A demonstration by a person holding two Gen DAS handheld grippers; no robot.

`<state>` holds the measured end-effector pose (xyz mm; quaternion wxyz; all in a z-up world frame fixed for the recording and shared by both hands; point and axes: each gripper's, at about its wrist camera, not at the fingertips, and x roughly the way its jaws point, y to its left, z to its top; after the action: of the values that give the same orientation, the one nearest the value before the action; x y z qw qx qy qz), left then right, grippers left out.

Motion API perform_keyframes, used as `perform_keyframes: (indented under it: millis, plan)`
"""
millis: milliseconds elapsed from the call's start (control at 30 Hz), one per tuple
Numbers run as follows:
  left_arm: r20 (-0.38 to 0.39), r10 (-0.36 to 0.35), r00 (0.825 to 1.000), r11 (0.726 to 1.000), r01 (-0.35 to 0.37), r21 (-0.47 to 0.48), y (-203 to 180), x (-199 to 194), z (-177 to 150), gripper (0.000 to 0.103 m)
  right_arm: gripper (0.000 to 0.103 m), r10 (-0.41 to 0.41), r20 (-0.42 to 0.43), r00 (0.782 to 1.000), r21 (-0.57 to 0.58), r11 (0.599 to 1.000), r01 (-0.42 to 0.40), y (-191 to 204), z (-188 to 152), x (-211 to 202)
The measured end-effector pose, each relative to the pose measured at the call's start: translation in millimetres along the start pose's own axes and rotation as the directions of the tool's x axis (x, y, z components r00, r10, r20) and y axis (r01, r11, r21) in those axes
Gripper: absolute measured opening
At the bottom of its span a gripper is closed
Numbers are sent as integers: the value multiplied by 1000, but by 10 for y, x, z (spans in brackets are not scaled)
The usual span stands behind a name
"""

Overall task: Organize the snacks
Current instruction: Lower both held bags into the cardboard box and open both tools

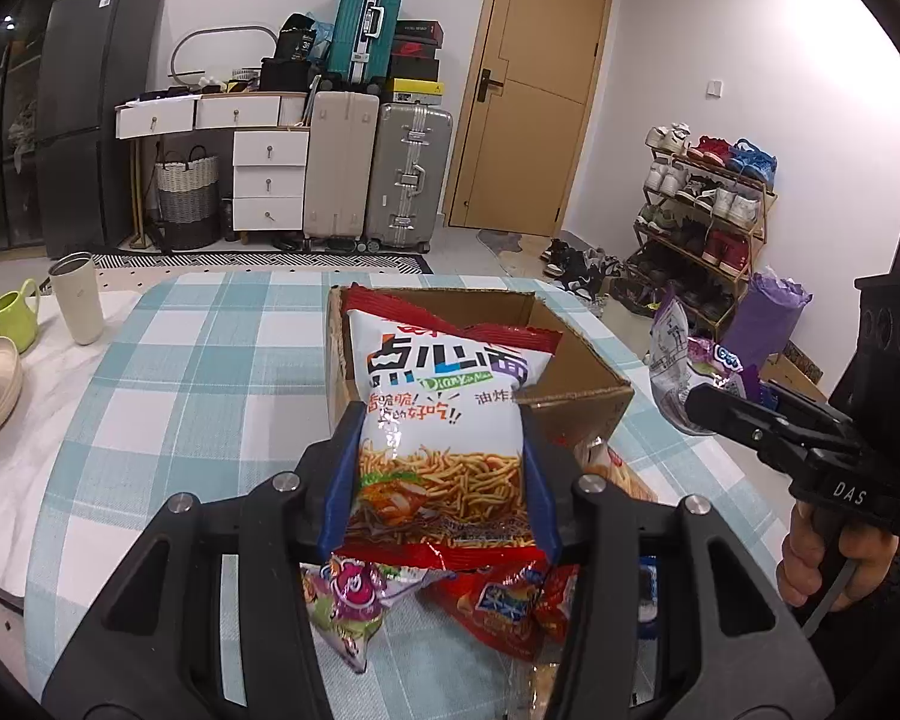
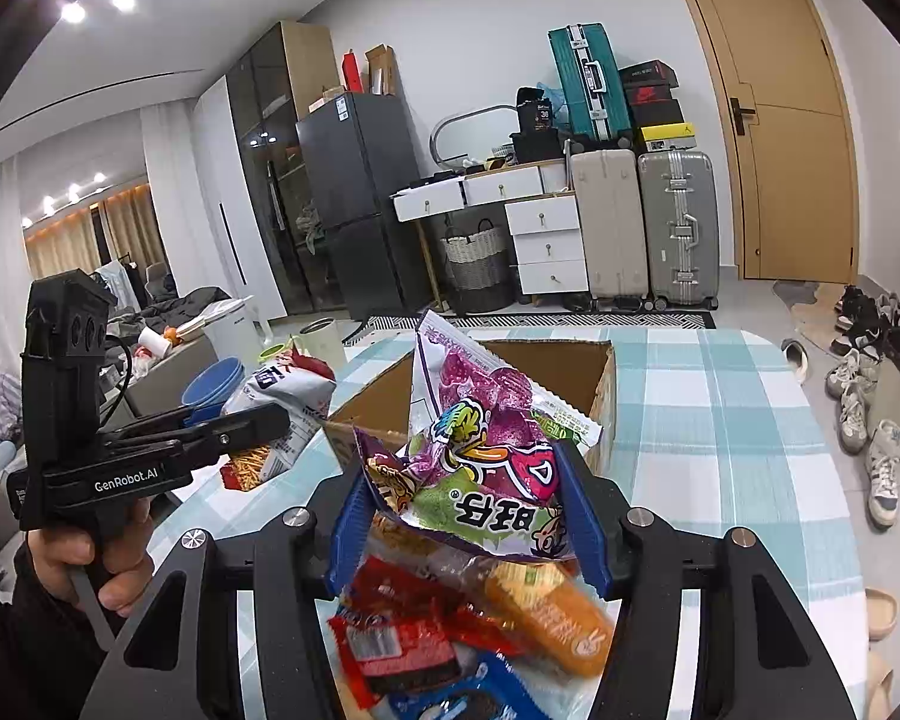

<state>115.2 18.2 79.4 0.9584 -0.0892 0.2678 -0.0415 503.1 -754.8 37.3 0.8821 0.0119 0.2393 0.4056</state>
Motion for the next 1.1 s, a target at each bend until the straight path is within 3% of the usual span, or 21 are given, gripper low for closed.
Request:
perform_keyframes:
  millis: [533,1100]
  plan:
    - [-37,-13,999,1000,13,4,57,665,343,44,58,-3,-47,999,-2,1000,3,-162,207,491]
    - [-84,7,996,1000,-5,19,172,1292,467,44,58,1,-89,996,4,1000,-1,-299,340,886]
